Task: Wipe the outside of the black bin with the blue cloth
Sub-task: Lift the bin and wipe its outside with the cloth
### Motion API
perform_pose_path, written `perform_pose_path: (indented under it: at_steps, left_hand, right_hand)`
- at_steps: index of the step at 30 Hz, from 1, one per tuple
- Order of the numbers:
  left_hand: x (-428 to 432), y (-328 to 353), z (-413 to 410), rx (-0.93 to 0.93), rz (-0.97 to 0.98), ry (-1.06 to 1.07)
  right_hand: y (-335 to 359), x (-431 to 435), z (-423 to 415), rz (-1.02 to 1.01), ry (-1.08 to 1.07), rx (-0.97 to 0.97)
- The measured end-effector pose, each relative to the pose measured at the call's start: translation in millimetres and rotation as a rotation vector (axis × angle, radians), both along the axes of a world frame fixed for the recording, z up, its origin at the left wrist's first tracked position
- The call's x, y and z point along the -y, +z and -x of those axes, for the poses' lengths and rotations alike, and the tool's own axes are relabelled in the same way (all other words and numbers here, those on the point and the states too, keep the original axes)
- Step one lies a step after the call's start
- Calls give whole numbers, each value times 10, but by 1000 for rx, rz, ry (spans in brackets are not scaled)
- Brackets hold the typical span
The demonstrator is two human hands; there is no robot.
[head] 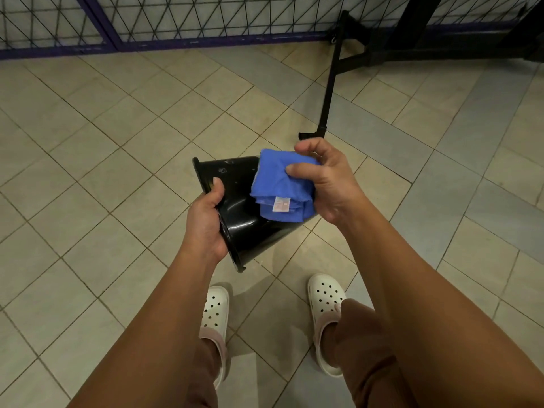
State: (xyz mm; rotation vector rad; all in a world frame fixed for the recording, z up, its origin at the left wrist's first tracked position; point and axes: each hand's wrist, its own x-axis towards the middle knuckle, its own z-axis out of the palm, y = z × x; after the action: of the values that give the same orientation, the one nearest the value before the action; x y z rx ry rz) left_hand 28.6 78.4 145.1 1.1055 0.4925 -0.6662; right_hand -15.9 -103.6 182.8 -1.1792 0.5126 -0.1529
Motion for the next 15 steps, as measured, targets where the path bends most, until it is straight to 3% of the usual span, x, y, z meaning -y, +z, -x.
perform_pose_path:
  at_steps: [5, 9, 12, 15]
  left_hand:
    - [10, 22, 12, -2, -17, -5]
    - [20, 53, 13, -25, 36, 11]
    - [10, 107, 38, -37, 93, -11]
    - [1, 103, 79, -26, 81, 13]
  right_hand:
    - [-345, 59, 63, 1005, 31, -151]
    - [-461, -212, 139, 1266, 30, 75]
    - [-571, -254, 135, 1507, 162, 78]
    - [-640, -204, 81, 1492, 98, 23]
